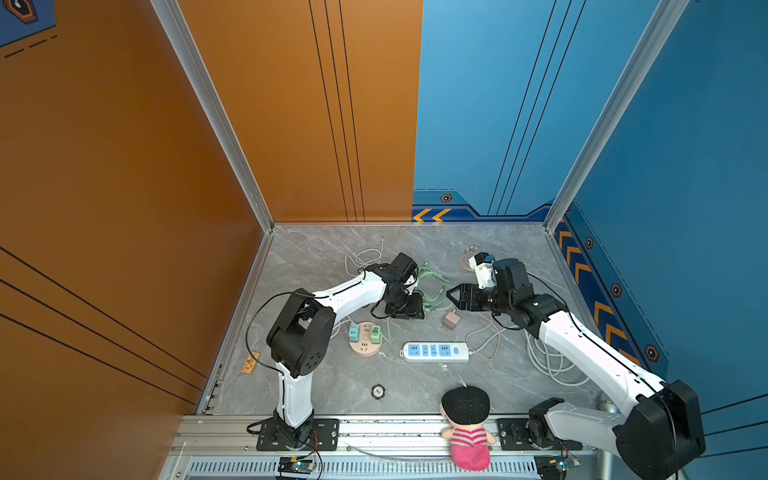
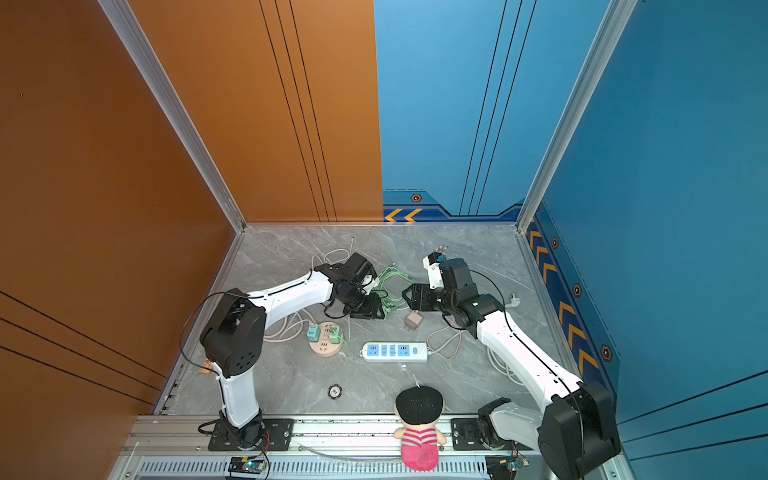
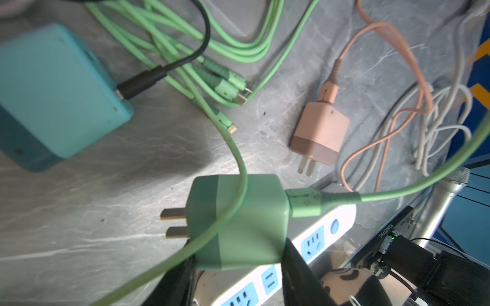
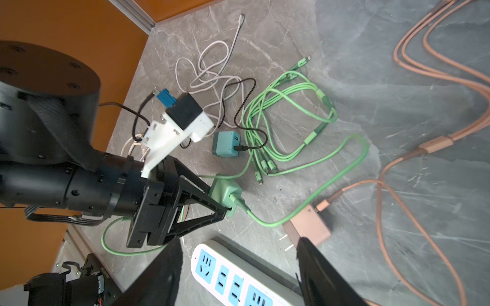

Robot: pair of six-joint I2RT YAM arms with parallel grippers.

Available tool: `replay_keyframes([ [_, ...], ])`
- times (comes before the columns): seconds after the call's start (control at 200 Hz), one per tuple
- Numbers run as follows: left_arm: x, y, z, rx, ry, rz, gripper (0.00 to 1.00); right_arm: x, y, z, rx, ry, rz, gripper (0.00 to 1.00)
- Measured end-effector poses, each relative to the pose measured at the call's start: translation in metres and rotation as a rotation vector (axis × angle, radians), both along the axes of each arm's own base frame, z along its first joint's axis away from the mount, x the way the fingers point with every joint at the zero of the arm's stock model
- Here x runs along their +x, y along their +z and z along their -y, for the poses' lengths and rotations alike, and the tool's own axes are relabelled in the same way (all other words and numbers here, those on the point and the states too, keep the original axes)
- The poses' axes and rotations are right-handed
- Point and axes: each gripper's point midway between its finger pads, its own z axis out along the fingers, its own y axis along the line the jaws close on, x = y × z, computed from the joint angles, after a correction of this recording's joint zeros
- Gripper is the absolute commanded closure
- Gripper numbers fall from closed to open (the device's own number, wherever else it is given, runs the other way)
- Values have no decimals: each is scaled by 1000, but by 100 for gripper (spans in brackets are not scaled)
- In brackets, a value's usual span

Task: Insert the plug
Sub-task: 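Lift the green charger with the left gripper while the right gripper approaches it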

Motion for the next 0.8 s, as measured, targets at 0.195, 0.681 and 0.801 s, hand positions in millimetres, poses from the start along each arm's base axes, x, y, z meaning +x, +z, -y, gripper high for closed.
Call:
replay_keyframes([
  [0.195,2,14,4,-66,6,38,64,-4,-2,-13,19,17,-14,31],
  [0.681,13,27,4,-143,48,77,64,-16,-21,-41,10,79,-73,31],
  [0.801,14,33,6,-162,43,85,64,-16,-23,-44,7,84,-73,31],
])
